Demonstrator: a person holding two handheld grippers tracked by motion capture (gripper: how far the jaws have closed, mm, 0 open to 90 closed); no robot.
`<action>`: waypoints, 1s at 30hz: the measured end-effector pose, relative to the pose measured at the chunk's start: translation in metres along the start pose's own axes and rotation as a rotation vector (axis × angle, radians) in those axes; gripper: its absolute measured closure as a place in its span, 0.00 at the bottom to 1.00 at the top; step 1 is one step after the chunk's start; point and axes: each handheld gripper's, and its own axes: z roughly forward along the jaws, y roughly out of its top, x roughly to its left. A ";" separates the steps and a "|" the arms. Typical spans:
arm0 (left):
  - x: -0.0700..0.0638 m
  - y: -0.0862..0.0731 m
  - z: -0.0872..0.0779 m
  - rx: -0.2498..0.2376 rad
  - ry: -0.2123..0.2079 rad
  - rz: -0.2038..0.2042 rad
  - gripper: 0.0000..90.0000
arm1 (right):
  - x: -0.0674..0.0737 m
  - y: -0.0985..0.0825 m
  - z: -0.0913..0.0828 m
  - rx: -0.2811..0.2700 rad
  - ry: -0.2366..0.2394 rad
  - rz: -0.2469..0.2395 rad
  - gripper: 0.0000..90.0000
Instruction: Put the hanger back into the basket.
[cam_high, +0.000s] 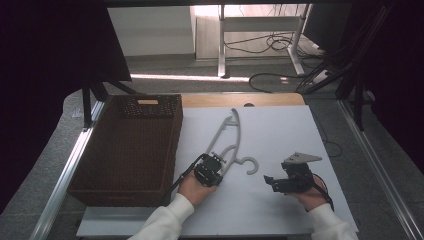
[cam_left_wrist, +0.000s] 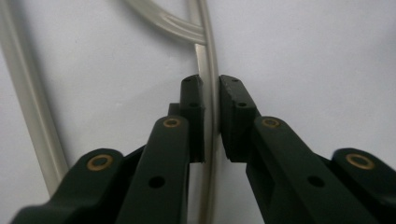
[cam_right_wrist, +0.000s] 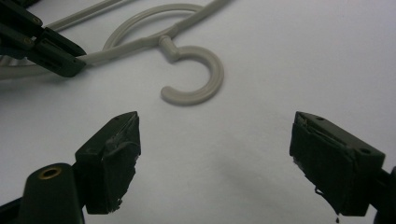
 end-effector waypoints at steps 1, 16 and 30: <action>0.000 0.000 0.000 0.002 -0.001 0.000 0.91 | 0.000 0.000 0.000 -0.001 0.000 0.001 0.19; 0.012 0.002 -0.027 -0.091 -0.087 -0.044 0.91 | 0.000 0.002 -0.007 -0.058 -0.008 -0.014 0.21; 0.024 0.004 -0.051 -0.218 -0.292 -0.148 0.91 | 0.003 0.002 -0.008 -0.068 0.030 -0.050 0.22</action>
